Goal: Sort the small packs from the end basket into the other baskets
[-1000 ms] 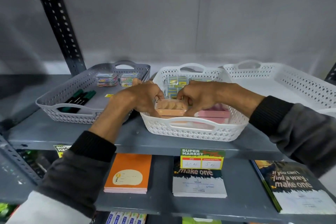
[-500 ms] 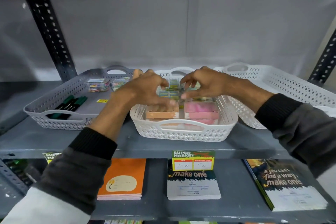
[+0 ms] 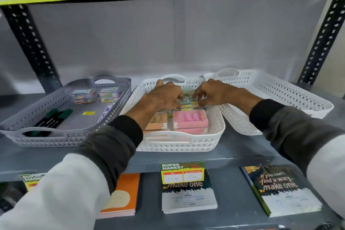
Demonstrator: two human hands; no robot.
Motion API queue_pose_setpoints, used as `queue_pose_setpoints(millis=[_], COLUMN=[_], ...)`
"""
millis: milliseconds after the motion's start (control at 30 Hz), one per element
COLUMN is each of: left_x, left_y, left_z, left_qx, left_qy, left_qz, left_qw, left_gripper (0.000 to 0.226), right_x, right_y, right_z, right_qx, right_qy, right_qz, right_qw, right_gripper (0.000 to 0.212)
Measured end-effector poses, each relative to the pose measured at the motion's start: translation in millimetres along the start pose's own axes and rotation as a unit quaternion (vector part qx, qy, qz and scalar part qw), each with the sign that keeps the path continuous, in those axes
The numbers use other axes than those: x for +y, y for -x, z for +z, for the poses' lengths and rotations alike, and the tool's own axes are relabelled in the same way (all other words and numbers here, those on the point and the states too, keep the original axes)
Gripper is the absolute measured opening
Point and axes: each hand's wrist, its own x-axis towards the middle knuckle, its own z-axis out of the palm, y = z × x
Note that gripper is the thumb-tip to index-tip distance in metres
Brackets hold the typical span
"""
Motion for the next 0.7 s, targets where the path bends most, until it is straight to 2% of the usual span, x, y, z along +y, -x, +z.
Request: queue_pose_setpoints(millis=[300, 567, 633, 700], left_x=[0, 3, 3, 3], left_y=[0, 6, 11, 18], left_z=[6, 3, 1, -3], left_qx=[0.033, 0.027, 0.035, 0.066], left_qy=[0.035, 0.027, 0.022, 0.035], left_qz=[0.004, 0.003, 0.008, 0.005], left_qw=[0.999, 0.999, 0.999, 0.997], left_gripper=[0.029, 0.031, 0.033, 0.036], right_x=[-3, -15, -16, -19], right_y=[0, 8, 10, 12], right_z=[0, 0, -2, -1], right_qx=[0.003, 0.016, 0.002, 0.025], right_qy=[-0.004, 0.006, 0.017, 0.020], right_qz=[0.011, 0.027, 0.030, 0.032], right_qw=[1.000, 0.999, 0.999, 0.999], right_gripper=[0.045, 0.042, 0.046, 0.054])
